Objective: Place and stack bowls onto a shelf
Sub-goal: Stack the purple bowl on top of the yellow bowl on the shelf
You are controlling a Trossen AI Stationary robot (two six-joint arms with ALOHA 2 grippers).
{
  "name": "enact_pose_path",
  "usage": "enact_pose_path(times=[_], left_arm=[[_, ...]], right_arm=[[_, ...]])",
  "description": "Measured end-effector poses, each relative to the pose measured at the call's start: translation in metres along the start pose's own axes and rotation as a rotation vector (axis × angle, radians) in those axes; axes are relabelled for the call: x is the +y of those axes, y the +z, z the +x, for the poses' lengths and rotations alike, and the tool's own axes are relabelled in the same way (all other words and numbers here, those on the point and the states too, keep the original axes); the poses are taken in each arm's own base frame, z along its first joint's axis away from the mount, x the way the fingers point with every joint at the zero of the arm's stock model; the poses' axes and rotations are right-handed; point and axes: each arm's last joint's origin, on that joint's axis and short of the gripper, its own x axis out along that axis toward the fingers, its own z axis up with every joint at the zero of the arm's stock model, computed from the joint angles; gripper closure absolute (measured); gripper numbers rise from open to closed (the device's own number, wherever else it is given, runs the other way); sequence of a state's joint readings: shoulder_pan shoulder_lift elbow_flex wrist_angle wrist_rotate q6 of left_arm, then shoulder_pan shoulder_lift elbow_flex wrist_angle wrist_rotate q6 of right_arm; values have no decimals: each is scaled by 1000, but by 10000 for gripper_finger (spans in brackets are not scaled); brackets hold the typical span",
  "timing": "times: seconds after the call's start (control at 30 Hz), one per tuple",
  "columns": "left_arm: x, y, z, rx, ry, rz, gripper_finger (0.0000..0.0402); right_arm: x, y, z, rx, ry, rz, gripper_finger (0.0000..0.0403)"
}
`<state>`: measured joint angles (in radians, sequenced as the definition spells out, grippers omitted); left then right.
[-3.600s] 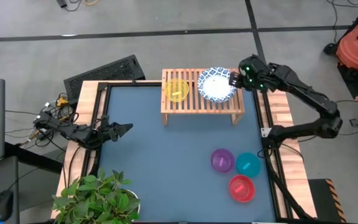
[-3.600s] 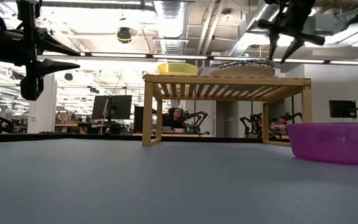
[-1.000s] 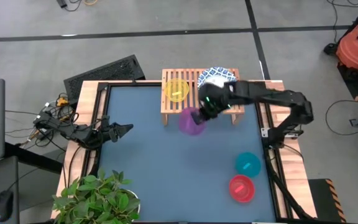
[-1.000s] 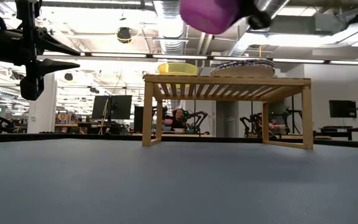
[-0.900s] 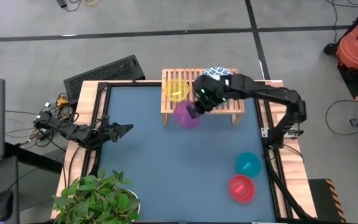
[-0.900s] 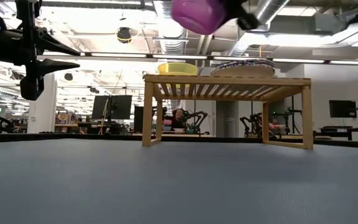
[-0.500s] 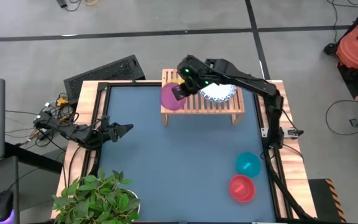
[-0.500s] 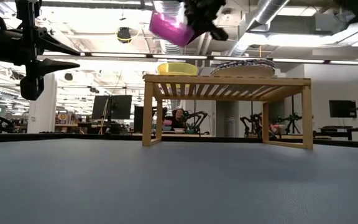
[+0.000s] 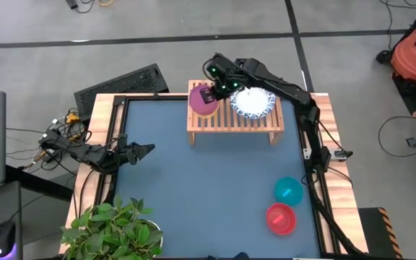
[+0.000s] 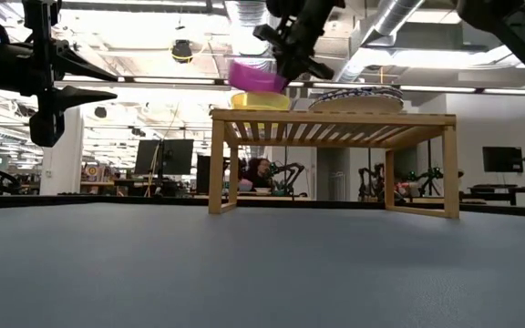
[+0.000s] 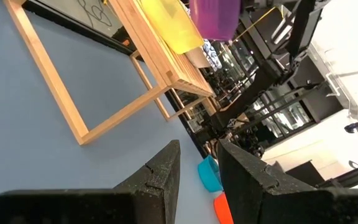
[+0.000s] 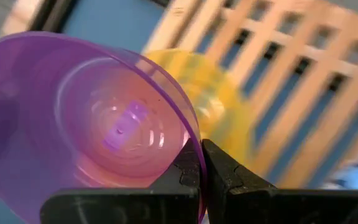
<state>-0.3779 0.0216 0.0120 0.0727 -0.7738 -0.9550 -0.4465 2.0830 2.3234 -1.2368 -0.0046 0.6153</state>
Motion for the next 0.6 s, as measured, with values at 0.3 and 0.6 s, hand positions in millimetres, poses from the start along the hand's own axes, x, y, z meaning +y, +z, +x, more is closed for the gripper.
enact_pose_path(times=[0.3,0.6], left_arm=[[0,0,0,-12,8,-1,308],[0,1,0,-19,14,4,308]], right_arm=[[-18,4,-1,40,-69,2,381],[-18,5,-1,36,-55,-37,331]])
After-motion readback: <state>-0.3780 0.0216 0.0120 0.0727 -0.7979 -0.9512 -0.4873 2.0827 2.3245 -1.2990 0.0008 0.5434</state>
